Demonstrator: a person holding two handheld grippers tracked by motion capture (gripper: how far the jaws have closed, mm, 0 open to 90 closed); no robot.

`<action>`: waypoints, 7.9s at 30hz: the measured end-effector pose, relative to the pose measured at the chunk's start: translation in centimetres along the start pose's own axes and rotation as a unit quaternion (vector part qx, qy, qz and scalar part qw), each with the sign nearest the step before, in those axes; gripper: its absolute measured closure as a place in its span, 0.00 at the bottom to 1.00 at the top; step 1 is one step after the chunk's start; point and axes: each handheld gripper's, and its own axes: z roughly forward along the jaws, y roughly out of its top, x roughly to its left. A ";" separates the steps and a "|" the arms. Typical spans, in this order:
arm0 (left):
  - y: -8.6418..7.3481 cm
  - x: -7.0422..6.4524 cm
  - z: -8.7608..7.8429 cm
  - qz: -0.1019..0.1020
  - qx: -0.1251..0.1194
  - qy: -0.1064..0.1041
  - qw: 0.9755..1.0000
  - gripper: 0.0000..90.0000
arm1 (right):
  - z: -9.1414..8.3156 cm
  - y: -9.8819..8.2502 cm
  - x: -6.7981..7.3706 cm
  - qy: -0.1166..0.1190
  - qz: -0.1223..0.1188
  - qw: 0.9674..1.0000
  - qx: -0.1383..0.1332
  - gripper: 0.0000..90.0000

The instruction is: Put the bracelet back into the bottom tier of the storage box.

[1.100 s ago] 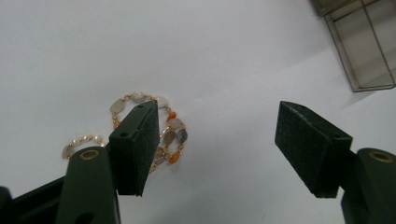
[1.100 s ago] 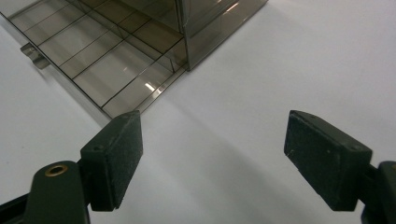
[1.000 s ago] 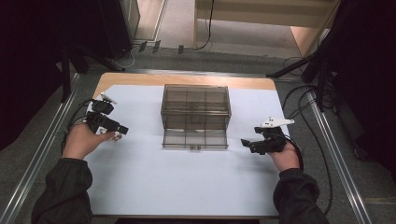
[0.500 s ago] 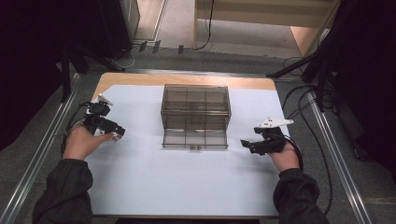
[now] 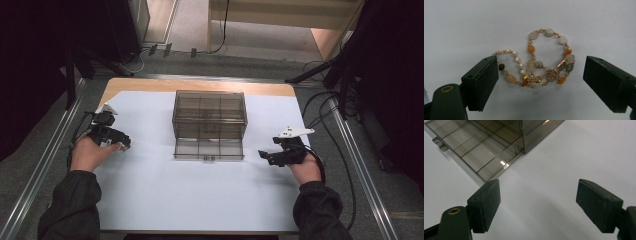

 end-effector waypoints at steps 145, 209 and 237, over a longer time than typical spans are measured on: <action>-2.1 -4.7 -7.8 0.149 -0.096 -0.148 0.973 0.90 | 0.8 0.6 0.1 0.015 -0.010 1.000 -0.002 0.23; -1.1 -11.5 -7.6 0.225 -0.147 -0.210 0.940 0.90 | 0.2 0.4 0.2 0.015 -0.004 1.000 -0.011 0.23; 0.0 -15.2 -4.6 0.248 -0.122 -0.210 0.938 0.90 | -0.4 -0.3 0.4 0.008 -0.001 1.000 -0.006 0.23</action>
